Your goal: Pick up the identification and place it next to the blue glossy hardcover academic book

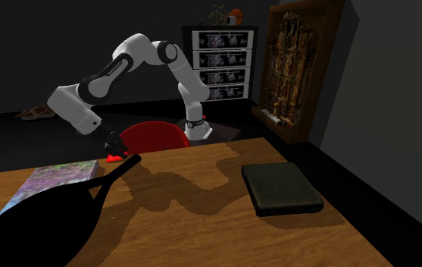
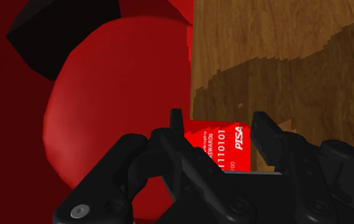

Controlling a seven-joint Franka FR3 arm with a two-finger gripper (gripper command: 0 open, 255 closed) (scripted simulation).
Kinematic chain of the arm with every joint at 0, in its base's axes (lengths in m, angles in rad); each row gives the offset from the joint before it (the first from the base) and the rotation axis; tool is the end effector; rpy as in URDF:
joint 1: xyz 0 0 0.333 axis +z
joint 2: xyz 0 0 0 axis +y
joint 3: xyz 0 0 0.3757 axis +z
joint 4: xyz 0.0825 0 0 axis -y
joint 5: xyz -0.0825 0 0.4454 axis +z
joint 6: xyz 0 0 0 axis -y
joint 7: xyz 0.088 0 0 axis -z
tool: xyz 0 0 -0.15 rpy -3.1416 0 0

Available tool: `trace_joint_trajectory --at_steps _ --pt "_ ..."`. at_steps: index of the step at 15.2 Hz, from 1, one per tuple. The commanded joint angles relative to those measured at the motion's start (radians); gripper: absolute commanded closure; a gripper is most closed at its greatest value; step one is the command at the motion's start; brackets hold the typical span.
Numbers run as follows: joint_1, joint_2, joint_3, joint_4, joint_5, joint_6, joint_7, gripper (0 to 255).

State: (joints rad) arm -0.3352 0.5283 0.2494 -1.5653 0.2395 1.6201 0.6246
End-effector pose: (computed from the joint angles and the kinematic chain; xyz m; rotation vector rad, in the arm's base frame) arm 0.6997 -0.0454 0.3090 -2.5990 1.0721 0.7762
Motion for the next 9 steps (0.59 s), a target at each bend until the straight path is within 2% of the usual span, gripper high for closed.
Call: trace_joint_trajectory --at_steps 1,2,7,9 --pt "0.0 0.0 0.0 0.0 0.0 0.0 0.0 255" --pt "0.0 0.0 0.0 0.0 0.0 0.0 0.0 0" --pt "0.0 0.0 0.0 0.0 0.0 0.0 0.0 0" --pt "-0.005 0.019 -0.004 0.088 -0.007 -0.071 0.008 0"
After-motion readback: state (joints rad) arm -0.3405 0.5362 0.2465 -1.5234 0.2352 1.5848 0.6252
